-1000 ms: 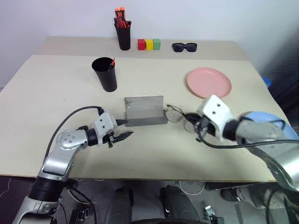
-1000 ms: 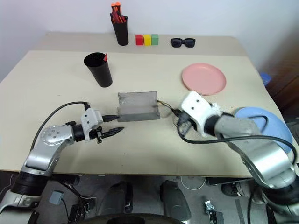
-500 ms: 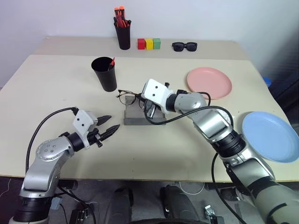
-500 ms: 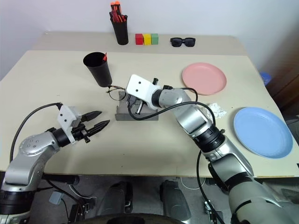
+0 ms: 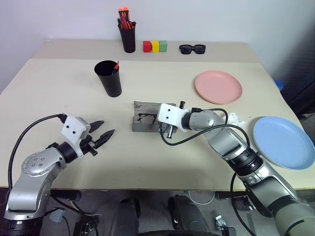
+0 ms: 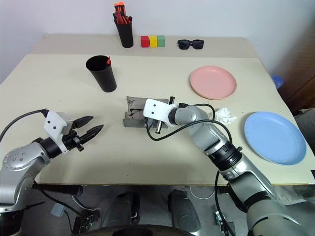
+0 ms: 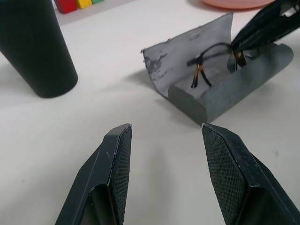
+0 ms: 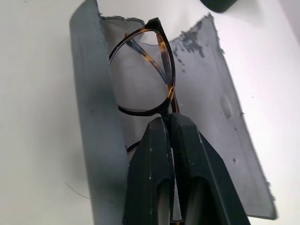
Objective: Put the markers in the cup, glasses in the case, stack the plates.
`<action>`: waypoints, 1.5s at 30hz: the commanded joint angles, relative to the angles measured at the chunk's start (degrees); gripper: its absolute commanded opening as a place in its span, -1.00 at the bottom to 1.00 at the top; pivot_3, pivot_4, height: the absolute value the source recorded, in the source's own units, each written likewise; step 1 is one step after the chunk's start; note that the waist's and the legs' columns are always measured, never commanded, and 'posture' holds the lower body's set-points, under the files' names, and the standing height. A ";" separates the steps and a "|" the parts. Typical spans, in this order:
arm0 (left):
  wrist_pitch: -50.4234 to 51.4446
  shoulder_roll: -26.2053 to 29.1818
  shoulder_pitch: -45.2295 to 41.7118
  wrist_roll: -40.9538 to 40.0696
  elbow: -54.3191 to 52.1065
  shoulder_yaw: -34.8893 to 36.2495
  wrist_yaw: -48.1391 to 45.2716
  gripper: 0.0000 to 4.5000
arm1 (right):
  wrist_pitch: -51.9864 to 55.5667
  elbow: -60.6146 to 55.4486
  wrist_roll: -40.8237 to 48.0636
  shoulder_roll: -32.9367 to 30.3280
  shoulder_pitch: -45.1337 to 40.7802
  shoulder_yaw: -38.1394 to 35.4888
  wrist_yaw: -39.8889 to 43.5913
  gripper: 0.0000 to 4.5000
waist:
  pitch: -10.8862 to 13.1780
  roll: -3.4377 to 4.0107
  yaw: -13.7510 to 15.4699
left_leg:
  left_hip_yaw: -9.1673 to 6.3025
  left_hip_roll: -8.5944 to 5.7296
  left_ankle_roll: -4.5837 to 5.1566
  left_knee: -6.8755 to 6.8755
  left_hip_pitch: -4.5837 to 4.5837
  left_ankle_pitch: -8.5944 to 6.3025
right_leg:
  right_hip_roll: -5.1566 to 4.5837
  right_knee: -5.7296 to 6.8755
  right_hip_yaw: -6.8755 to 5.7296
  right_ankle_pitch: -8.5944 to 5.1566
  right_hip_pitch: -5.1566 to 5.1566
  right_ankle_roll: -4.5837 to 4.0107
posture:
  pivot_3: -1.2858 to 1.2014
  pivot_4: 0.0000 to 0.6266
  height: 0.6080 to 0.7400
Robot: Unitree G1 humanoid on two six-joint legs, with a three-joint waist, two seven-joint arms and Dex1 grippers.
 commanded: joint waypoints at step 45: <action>14.29 -19.71 -66.54 17.47 70.95 -21.85 -10.34 -0.98 | -4.99 -29.90 7.98 1.01 39.46 -29.67 -16.53 0.56 | -0.01 -0.05 1.44 | -0.17 -0.20 0.00 -0.02 -0.01 0.00 | 0.08 -0.07 0.01 -0.02 0.11 0.08 | 0.03 -0.52 0.88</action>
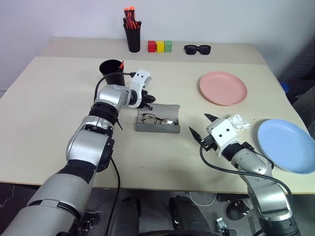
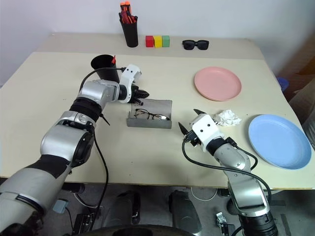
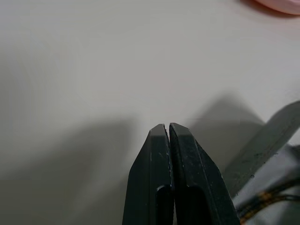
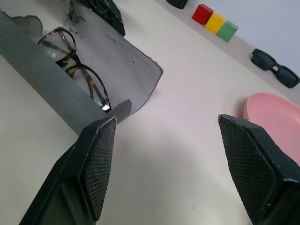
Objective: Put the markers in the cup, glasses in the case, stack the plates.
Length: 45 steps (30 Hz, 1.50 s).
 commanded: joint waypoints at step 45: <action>-2.82 10.78 46.58 -18.23 -75.16 8.48 3.87 -1.00 | -22.30 80.40 -21.42 -5.50 -49.79 14.07 -8.16 -0.95 | -0.03 0.11 -0.20 | 0.17 0.07 -0.01 0.09 0.12 0.01 | -0.07 0.05 0.14 0.02 0.07 -0.01 | 0.03 -0.52 0.88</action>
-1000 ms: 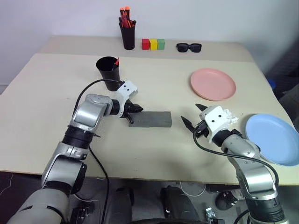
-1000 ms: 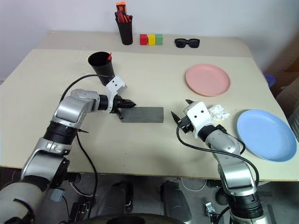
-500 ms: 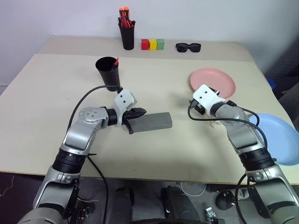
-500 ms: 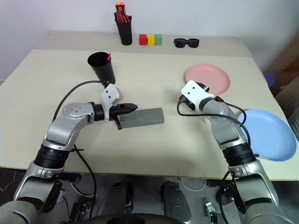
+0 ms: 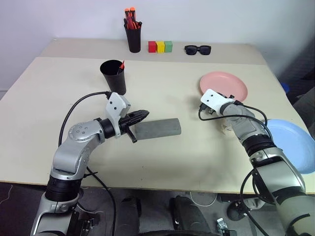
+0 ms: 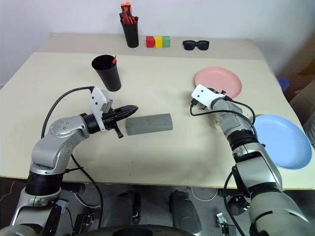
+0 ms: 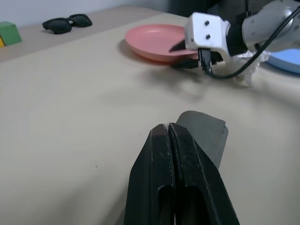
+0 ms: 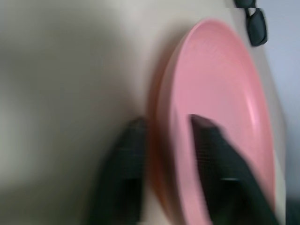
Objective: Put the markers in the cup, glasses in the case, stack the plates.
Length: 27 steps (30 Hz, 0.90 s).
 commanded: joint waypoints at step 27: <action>-12.75 -5.69 -10.92 -0.18 13.27 -13.09 -11.20 -1.00 | 23.97 -74.60 16.98 -18.97 67.61 -50.10 26.25 -0.98 | 0.02 0.26 0.05 | -0.07 -0.06 0.04 -0.05 0.33 -0.02 | 0.06 -0.10 0.05 -0.05 0.34 0.02 | 0.03 -0.52 0.88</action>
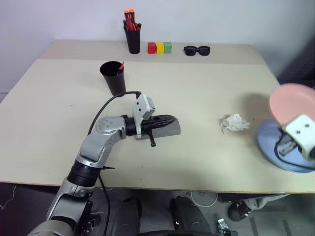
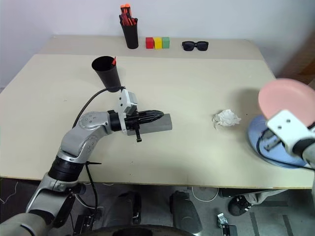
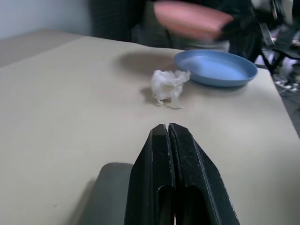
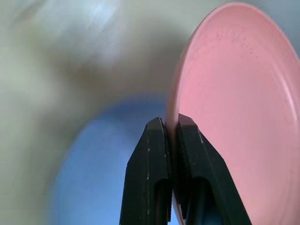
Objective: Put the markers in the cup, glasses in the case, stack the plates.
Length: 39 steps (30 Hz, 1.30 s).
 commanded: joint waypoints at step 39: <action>0.50 0.75 4.57 1.03 -7.43 -0.34 3.34 -1.00 | -13.26 10.07 -11.24 5.42 -17.70 21.36 -19.94 -0.98 | 0.01 -0.01 0.35 | 0.16 -0.03 0.01 0.00 0.10 -0.01 | -0.02 0.01 0.21 -0.01 0.01 0.02 | 0.03 -0.52 0.88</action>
